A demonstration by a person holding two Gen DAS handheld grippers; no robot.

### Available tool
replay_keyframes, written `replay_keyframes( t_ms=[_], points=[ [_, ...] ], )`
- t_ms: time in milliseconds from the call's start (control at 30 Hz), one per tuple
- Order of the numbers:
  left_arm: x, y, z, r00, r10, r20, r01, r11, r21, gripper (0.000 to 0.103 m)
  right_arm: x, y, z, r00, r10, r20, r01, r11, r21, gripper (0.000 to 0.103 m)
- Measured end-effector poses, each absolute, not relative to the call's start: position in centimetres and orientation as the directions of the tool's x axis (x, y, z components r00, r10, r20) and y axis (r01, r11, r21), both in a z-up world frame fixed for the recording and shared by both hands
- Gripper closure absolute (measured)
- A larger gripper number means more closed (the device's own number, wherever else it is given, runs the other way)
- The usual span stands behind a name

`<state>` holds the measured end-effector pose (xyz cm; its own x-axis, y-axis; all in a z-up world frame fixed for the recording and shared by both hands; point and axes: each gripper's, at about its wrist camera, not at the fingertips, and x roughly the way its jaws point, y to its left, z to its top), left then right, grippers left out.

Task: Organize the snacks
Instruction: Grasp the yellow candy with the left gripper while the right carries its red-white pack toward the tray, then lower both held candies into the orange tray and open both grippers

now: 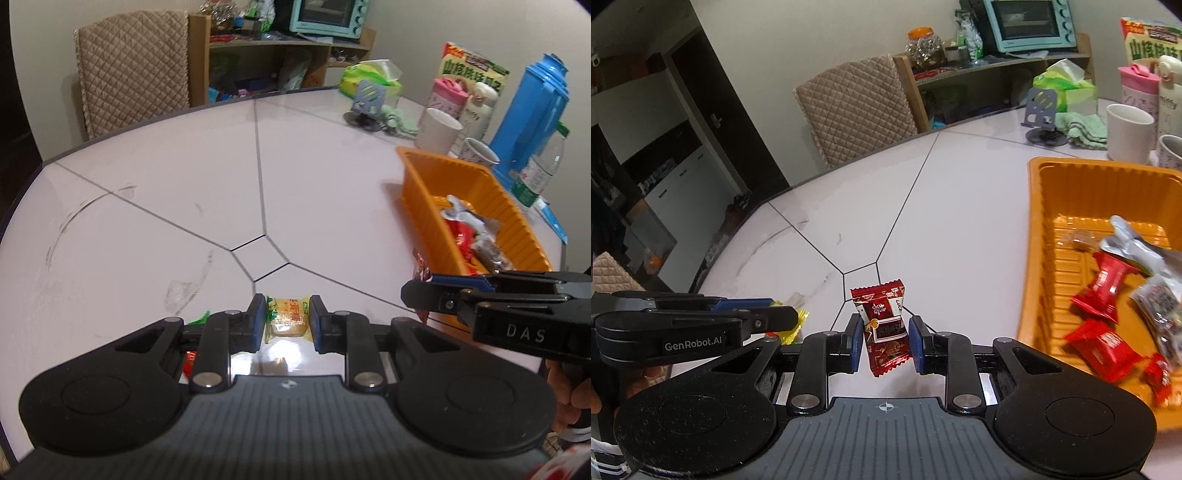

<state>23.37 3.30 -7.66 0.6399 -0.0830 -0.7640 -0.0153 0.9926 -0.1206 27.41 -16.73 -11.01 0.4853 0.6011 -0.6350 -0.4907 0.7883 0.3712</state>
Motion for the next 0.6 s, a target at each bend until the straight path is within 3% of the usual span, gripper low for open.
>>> replay_keyframes(
  t_ms=[600],
  points=[
    [22.8,-5.9,-5.1,0.670,-0.219,-0.710,0.149,0.976,-0.161,0.081,23.6,-26.6,-8.5,0.609,0.499,-0.617,-0.353,0.866,0.353,0.076]
  ],
)
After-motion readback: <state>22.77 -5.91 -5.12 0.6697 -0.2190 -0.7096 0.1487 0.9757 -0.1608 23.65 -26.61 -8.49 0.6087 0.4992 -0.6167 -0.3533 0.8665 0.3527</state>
